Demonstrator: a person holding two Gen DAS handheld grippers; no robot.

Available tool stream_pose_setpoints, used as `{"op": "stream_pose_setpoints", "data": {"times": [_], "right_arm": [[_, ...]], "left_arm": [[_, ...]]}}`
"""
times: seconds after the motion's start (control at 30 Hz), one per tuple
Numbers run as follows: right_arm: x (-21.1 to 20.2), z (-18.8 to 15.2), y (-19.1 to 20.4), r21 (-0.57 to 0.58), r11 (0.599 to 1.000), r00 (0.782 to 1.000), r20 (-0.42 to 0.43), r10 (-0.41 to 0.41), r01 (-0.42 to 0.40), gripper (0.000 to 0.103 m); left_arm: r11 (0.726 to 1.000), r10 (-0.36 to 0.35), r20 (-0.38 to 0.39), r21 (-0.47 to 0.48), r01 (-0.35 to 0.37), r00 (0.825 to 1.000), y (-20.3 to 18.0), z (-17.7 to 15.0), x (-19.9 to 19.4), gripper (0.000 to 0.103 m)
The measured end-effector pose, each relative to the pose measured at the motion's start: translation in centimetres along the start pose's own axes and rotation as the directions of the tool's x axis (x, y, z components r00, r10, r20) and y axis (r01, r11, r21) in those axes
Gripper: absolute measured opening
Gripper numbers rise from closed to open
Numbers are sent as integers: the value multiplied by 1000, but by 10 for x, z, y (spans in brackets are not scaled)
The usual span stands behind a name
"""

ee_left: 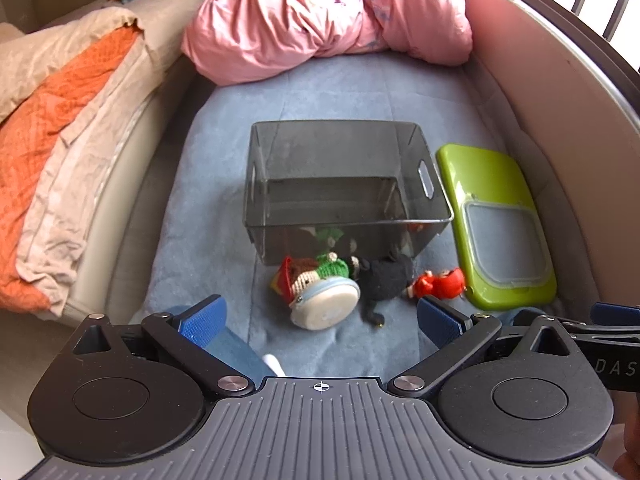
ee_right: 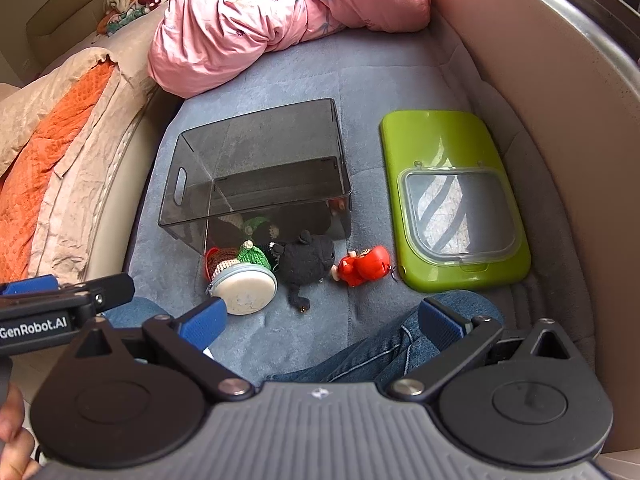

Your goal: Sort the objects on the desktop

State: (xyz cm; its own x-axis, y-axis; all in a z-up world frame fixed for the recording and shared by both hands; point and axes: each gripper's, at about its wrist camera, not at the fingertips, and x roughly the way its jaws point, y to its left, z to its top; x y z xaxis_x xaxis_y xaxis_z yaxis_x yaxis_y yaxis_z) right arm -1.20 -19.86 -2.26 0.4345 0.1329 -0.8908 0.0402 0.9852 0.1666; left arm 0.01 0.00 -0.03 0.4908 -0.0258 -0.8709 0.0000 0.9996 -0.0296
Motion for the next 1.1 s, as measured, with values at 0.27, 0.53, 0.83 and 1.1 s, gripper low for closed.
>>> {"op": "stream_pose_setpoints", "data": {"times": [0.27, 0.53, 0.83, 1.1], "right_arm": [[0, 1, -1, -6, 1000, 1000, 4, -1, 1, 103], [-1, -1, 3, -16, 1000, 1000, 8, -3, 3, 103], [0, -1, 5, -21, 1000, 1000, 3, 6, -6, 103], [1, 0, 4, -17, 1000, 1000, -1, 10, -10, 103]], "left_arm": [[1000, -24, -9, -13, 24, 1000, 7, -4, 3, 103], [1000, -4, -37, -5, 4, 999, -3, 2, 5, 103], [1000, -8, -42, -9, 7, 999, -2, 3, 7, 103], [1000, -8, -44, -10, 8, 999, -3, 2, 9, 103]]}}
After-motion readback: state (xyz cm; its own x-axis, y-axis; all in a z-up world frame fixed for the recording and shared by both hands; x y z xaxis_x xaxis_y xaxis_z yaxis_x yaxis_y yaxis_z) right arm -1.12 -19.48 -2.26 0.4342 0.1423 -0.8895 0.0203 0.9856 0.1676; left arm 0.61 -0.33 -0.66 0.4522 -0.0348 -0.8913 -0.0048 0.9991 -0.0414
